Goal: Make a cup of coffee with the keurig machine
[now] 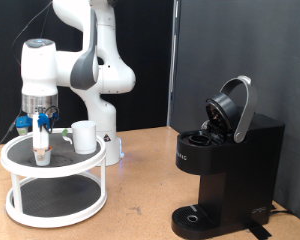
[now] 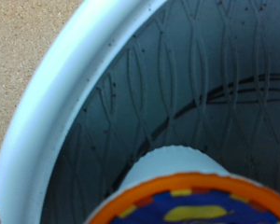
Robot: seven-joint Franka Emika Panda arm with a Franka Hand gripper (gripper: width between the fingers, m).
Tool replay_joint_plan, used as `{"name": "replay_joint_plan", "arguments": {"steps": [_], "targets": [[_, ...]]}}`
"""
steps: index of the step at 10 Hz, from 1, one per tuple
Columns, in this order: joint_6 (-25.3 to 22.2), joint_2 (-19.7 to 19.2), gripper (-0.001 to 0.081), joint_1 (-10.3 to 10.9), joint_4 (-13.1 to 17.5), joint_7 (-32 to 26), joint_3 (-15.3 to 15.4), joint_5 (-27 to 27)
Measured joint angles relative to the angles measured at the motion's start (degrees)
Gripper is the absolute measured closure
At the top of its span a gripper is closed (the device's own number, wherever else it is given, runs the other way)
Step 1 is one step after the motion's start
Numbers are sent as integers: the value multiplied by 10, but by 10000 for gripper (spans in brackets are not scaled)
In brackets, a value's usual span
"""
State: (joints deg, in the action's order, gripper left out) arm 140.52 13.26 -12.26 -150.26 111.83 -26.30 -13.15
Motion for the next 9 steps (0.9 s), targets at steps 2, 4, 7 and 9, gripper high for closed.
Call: {"name": "replay_joint_plan", "arguments": {"steps": [2,4,7,9], "targets": [[2,0,72,0,-5,0,1,0],[3,0,185,1,-8,0,2,2],[3,2,413,1,-8,0,2,7],[-27,15,413,5,-4,-22,1,39]]}}
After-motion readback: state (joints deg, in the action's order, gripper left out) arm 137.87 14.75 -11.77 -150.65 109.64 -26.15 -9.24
